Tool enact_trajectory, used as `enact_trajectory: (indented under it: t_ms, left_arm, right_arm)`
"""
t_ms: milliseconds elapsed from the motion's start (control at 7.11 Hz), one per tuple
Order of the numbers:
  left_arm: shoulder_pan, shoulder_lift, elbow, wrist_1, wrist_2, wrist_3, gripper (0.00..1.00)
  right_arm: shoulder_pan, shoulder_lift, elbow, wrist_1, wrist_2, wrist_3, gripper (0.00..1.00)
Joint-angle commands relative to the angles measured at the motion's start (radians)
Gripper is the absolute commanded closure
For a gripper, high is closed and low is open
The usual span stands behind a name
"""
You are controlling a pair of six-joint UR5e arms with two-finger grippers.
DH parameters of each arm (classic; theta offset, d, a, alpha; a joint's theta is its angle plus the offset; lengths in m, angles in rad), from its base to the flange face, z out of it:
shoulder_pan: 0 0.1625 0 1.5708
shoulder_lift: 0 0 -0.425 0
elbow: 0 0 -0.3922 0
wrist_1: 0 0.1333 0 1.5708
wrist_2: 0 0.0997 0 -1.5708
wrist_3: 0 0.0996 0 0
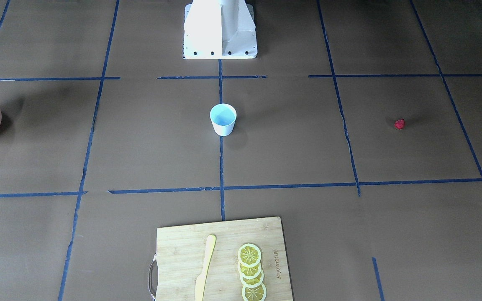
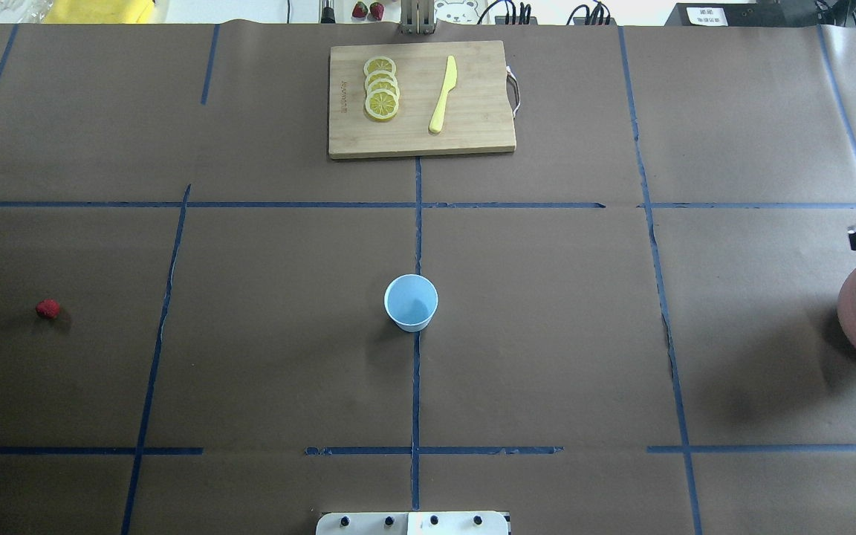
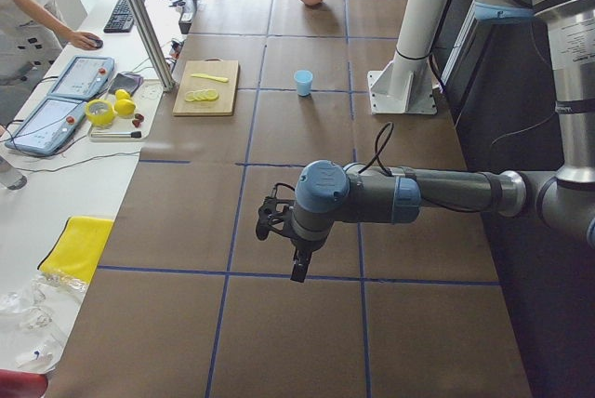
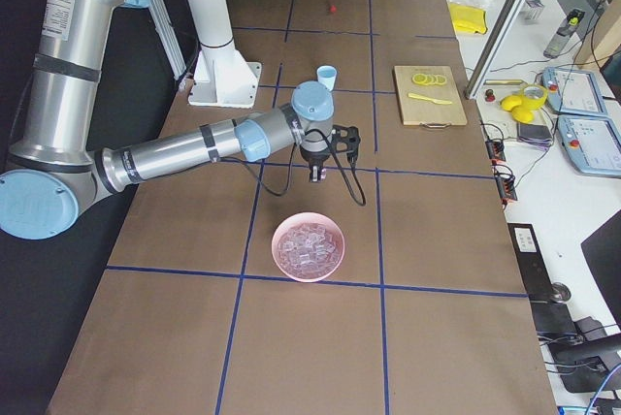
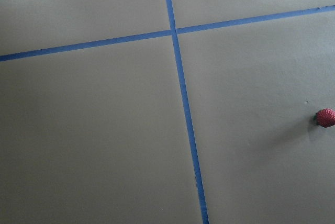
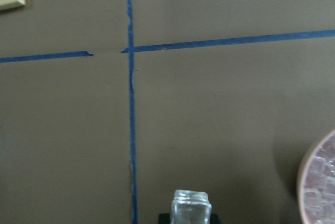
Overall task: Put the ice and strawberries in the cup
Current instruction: 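Lift ice cubes from the pink bowl with the right gripper toward the cup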
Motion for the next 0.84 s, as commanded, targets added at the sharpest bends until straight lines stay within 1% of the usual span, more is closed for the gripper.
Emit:
enact_trajectory:
  t_ms: [0,141,281,422,562,703]
  left_arm:
    - [0.0,0.005,0.001,-0.017,-0.001,0.0,0.0]
    - [0.0,0.005,0.001,-0.017,-0.001,0.0,0.0]
    - [0.0,0.006,0.0,-0.017,-0.001,0.0,0.0]
    - [0.0,0.008,0.001,-0.017,-0.001,0.0,0.0]
    - [0.0,0.011,-0.005,-0.017,-0.002,0.002,0.0]
    - [0.0,0.011,-0.008,-0.015,-0.016,0.002,0.0]
  right_arm:
    - [-0.252,0.281,0.006,-0.004,-0.109,0.425,1.0]
    - [-0.418,0.408,-0.028,-0.007,-0.244,0.603,1.0]
    - [-0.524,0.538,-0.117,-0.009,-0.35,0.713,1.0]
    - [-0.598,0.646,-0.228,-0.007,-0.429,0.747,1.0]
    - [-0.641,0.766,-0.355,-0.001,-0.467,0.792,1.0]
    - [-0.686,0.844,-0.444,0.003,-0.51,0.812,1.0]
